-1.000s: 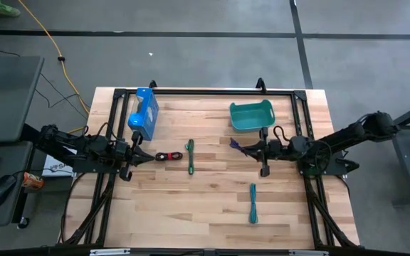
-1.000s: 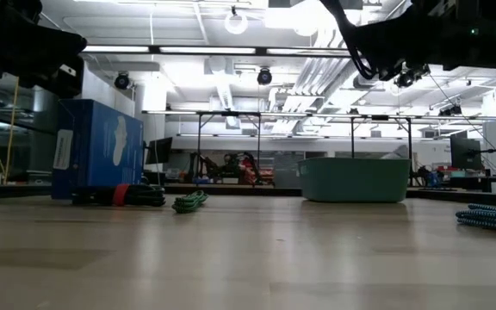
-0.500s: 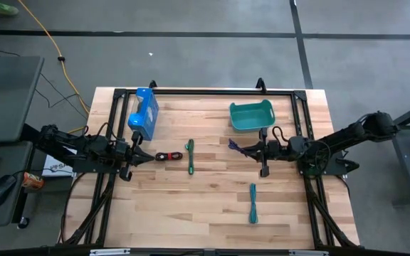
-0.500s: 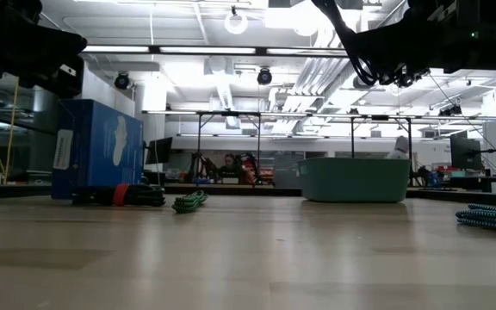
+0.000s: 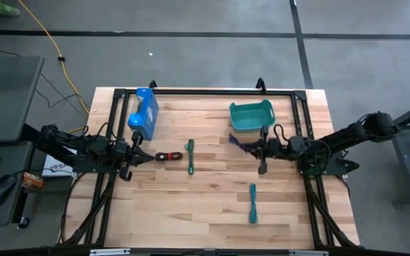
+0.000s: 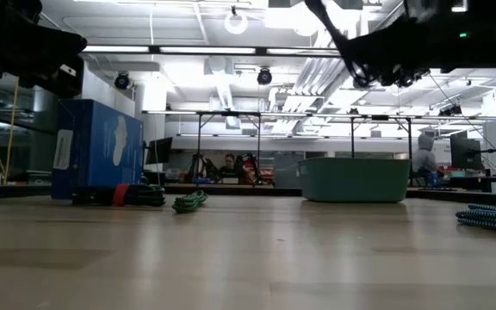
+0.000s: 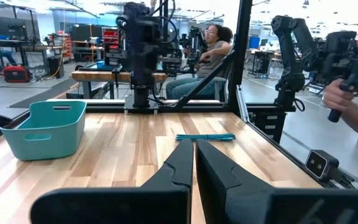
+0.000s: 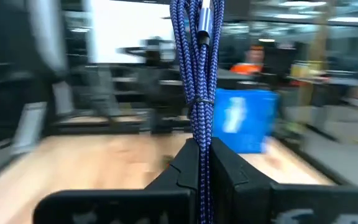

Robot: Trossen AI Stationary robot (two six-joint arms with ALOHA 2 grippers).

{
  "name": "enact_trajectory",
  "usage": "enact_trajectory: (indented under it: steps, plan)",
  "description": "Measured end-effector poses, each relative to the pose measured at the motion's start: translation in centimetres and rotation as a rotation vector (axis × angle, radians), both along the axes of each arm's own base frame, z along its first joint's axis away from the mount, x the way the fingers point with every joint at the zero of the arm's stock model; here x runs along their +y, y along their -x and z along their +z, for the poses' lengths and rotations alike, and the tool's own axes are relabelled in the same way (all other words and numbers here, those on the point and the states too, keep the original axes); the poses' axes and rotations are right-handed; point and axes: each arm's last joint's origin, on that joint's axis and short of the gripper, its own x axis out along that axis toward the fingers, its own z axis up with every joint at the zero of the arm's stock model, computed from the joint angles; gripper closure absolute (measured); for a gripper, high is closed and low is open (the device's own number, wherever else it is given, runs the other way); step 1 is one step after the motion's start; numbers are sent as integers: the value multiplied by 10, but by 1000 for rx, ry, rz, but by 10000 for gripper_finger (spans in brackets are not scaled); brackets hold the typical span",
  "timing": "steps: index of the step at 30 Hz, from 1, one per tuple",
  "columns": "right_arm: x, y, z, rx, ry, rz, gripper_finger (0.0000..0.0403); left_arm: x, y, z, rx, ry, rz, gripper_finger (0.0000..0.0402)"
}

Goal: Pick and place USB-C Cables
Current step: Put the purple charger cable into the green bin

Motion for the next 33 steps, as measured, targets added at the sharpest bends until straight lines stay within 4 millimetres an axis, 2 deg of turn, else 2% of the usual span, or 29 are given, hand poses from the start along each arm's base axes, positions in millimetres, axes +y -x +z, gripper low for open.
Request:
enact_trajectory:
  steps: [4, 9, 13, 16, 20, 28, 33]
  plan:
    - [-14, -15, 13, 85, 5, -117, 402, 0, 0, 0, 0, 0, 0, 401]
    - [-40, -38, 47, 364, 10, -337, 402, 0, 0, 0, 0, 0, 0, 401]
    - [-67, -46, 70, 567, -29, -500, 402, 0, 0, 0, 0, 0, 0, 401]
    - [-85, -46, 77, 704, -66, -565, 402, 0, 0, 0, 0, 0, 0, 401]
    - [-101, -43, 73, 867, -106, -583, 402, 0, 0, 0, -1, 0, 0, 401]
    - [-116, -29, 36, 1139, -142, -563, 402, 0, 0, 0, -1, 0, 0, 401]
    - [-122, -31, 19, 1240, -110, -512, 402, 0, 0, 0, 0, 0, 0, 401]
